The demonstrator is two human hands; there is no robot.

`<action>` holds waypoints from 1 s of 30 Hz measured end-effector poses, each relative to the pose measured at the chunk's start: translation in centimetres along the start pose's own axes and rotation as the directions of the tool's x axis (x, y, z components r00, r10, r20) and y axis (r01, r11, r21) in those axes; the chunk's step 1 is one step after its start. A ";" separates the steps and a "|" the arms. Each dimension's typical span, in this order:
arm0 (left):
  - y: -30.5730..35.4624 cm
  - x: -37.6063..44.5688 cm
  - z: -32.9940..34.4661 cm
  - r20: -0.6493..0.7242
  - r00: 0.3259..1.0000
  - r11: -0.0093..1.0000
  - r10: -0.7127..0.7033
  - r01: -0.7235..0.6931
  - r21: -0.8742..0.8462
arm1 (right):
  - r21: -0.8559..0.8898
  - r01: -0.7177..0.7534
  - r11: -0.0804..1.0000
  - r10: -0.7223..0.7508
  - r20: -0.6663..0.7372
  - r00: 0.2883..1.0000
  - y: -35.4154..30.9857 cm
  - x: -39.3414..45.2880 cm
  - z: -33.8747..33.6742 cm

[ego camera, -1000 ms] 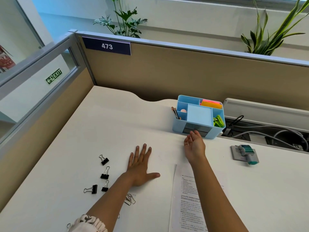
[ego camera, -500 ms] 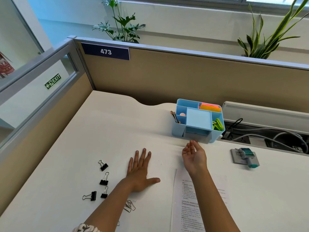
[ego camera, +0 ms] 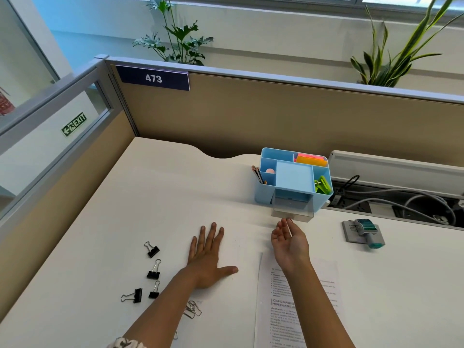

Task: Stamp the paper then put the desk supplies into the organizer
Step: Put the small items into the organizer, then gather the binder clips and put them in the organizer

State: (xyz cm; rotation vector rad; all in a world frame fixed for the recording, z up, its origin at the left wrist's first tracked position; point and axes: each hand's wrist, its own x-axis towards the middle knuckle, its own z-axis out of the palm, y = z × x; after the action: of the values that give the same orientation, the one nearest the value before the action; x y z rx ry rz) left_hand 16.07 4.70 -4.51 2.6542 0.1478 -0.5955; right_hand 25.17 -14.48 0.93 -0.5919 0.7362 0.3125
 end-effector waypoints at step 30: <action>-10.4 -11.2 -2.1 -0.592 0.769 0.910 -0.241 -0.032 -0.413 | -0.817 0.393 0.421 0.052 0.455 0.889 13.1 -7.9 -2.0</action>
State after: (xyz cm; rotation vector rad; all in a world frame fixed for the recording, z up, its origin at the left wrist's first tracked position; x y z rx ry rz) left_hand 4.76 14.92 -1.83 2.3299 0.5587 0.3147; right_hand 12.48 -5.75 0.18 -1.5872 -0.0137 0.6267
